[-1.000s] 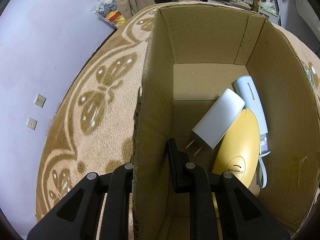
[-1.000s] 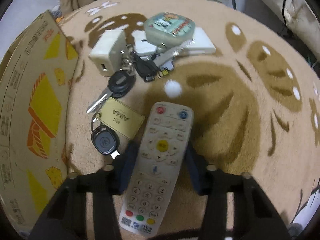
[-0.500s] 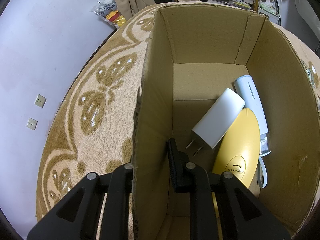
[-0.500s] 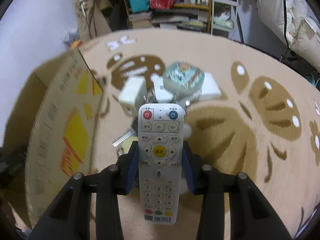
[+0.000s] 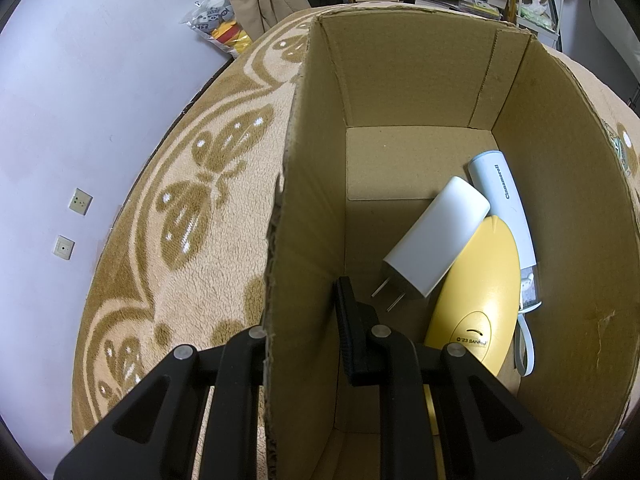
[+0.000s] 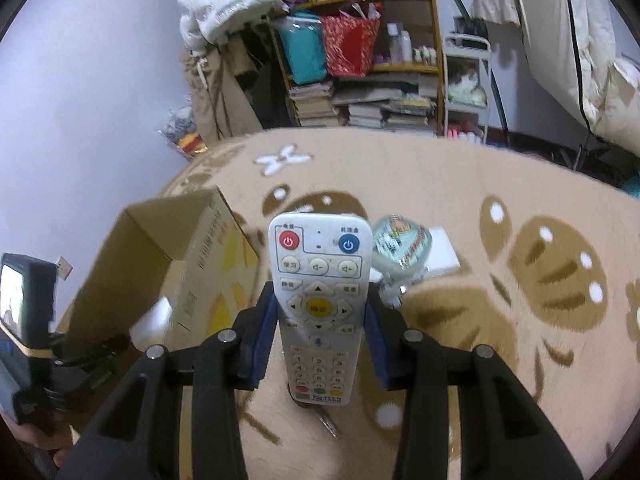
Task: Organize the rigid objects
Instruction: 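Lift the white remote, carry it over the box and release it inside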
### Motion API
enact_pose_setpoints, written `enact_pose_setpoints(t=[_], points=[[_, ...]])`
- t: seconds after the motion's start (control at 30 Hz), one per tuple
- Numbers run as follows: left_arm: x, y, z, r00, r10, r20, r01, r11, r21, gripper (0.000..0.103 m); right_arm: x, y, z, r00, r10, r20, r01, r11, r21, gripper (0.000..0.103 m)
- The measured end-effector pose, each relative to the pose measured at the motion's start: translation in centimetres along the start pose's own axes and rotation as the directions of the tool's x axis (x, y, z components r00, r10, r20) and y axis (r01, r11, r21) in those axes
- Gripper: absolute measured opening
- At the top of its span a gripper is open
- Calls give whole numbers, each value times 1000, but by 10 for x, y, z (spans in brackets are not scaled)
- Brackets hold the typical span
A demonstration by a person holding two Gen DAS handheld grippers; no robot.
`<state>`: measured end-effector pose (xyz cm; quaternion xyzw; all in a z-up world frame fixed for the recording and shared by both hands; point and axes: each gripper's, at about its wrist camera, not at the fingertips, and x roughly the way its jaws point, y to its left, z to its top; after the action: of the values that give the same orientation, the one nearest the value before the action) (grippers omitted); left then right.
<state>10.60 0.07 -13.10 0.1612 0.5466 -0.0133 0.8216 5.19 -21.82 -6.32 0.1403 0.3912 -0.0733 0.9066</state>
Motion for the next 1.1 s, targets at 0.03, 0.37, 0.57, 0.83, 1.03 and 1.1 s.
enact_pose_setpoints(t=[0.03,0.37,0.57,0.83,1.03,1.1], points=[[0,0,0,1000,0,0,0,1000,0,17,-3,3,3,1000,2,7,-2,1000,-8,44],[1,0,-1,1000,-3,-1,3,1000,-3,17,-44,42,45,986,132,105,-125,990,-64,44],[1,0,-1,1000,-3,0,3,1000,-3,17,-50,69,54,975,192,114,-182,979,-96,44],[3,1,-2,1000,-8,-1,8,1000,-8,17,-42,91,47,965,255,66,-247,963,-111,44],[3,1,-2,1000,-8,-1,8,1000,-8,17,-25,93,35,968,251,11,-249,963,-106,44],[3,1,-2,1000,-8,-1,8,1000,-7,17,-19,93,32,968,249,-7,-249,963,-102,44]])
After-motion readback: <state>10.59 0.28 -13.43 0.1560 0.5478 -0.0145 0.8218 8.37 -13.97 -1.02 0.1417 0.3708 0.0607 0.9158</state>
